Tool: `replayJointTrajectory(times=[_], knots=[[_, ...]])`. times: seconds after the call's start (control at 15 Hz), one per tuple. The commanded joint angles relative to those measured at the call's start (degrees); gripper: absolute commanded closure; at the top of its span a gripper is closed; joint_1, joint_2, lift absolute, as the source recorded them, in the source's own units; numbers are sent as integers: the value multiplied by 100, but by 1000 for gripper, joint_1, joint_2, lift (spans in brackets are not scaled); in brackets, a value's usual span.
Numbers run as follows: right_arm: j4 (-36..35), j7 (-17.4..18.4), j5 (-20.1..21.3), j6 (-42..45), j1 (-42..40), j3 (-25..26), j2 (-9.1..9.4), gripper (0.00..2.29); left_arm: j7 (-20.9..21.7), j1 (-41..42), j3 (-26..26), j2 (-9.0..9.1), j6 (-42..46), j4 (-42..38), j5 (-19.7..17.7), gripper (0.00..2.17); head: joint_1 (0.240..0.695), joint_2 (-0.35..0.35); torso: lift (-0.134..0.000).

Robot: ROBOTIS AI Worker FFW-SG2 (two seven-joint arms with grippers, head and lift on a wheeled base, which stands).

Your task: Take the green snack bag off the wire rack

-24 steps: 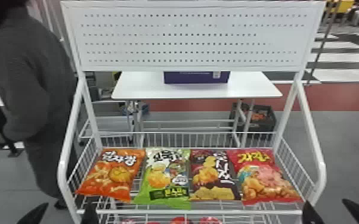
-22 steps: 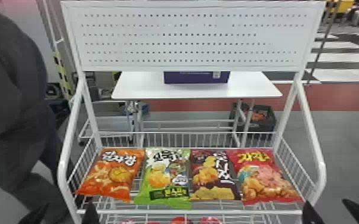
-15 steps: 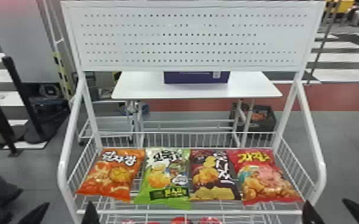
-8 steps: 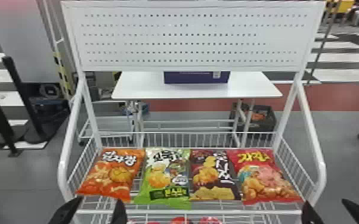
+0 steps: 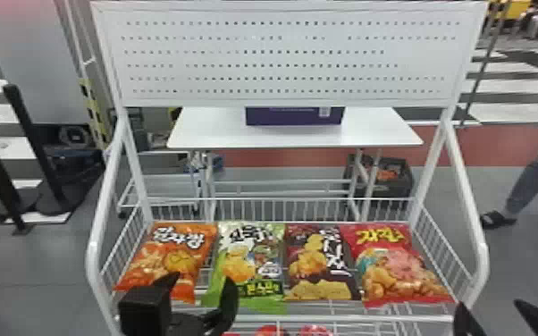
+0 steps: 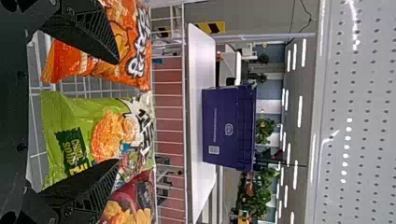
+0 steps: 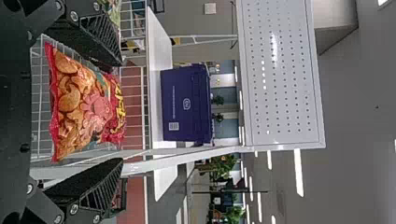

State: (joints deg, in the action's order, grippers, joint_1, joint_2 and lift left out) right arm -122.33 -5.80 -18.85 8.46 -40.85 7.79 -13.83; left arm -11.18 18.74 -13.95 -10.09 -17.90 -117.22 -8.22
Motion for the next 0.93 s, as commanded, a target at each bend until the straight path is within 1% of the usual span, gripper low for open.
replayJointTrajectory(times=[0.0,0.07,0.27,0.47,0.6,0.73,0.87], knots=[[16,0,48,2,-2,-24,38,167,-51,-380,-64,69,-281,200,-171,151,499,0,0],[16,0,57,20,7,-32,47,167,-51,-520,-73,104,-457,279,-233,151,499,0,0],[16,0,65,37,7,-41,56,167,-122,-1013,-319,174,-773,604,-268,151,499,0,0],[16,0,57,72,-20,-41,56,167,-130,-1443,-503,280,-1107,938,-250,154,499,0,0],[-1,0,48,90,-46,-41,56,167,-139,-1672,-600,306,-1265,1219,-233,154,499,0,0],[-1,0,39,90,-64,-24,38,167,-236,-1865,-635,341,-1494,1395,-206,154,499,0,0],[-1,0,30,90,-55,-15,30,167,-253,-1944,-662,350,-1494,1579,-197,154,499,0,0]])
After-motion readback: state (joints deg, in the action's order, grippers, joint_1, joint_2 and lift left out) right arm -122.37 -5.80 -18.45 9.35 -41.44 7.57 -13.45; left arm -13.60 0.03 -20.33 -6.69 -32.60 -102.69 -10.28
